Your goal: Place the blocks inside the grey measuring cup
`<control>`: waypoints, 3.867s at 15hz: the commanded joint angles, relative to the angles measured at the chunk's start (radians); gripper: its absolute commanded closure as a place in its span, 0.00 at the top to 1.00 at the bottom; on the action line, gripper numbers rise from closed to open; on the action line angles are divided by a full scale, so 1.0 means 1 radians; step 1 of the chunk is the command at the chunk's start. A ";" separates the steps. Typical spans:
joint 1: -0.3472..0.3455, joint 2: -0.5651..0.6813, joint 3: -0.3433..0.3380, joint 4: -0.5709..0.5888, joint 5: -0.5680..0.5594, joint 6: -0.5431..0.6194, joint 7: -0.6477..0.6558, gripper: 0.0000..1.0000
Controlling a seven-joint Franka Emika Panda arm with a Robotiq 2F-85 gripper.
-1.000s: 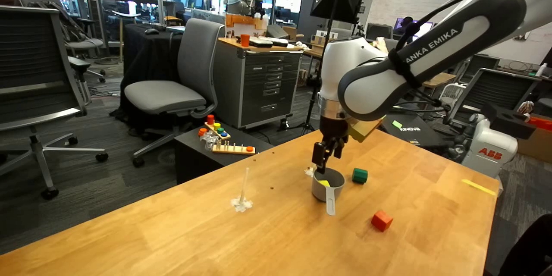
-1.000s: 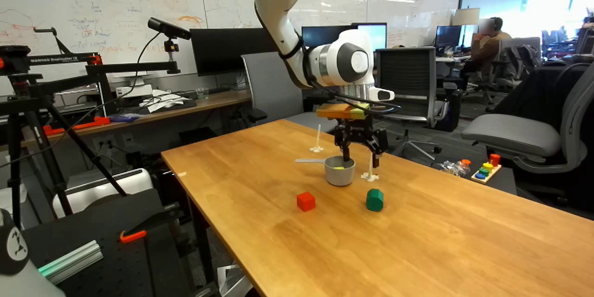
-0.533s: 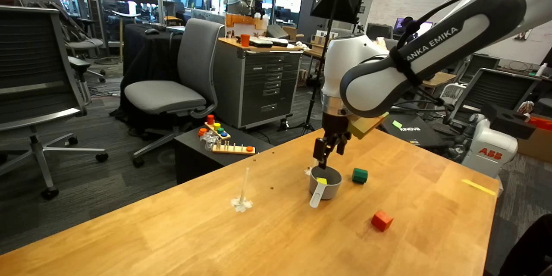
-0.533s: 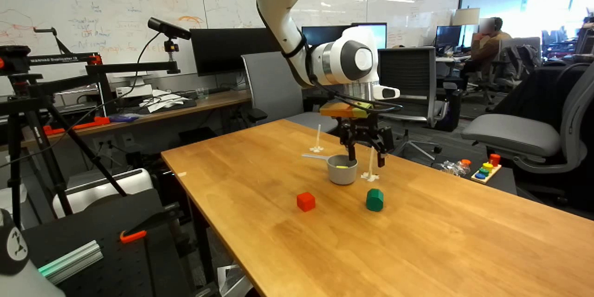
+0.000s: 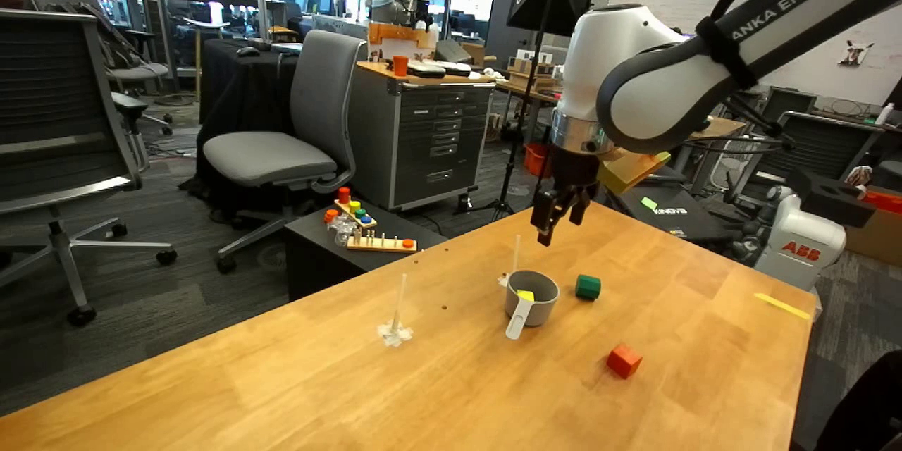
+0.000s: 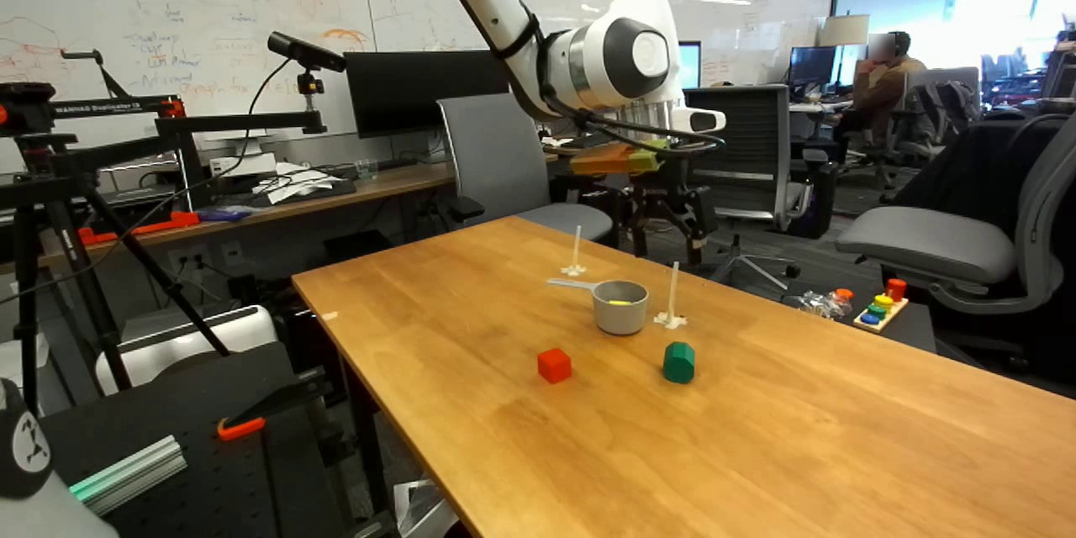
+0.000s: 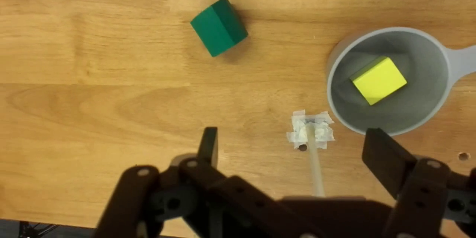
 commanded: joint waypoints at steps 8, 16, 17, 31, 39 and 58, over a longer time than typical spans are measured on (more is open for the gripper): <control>-0.098 -0.121 -0.017 -0.262 -0.159 0.131 -0.277 1.00; -0.119 -0.079 -0.017 -0.241 -0.147 0.112 -0.361 1.00; -0.118 -0.079 -0.016 -0.241 -0.147 0.112 -0.360 1.00; -0.238 -0.103 0.155 -0.268 -0.078 0.232 -0.750 1.00; -0.265 -0.089 0.164 -0.262 -0.057 0.212 -0.861 1.00; -0.230 0.034 0.124 -0.172 -0.046 0.261 -0.707 1.00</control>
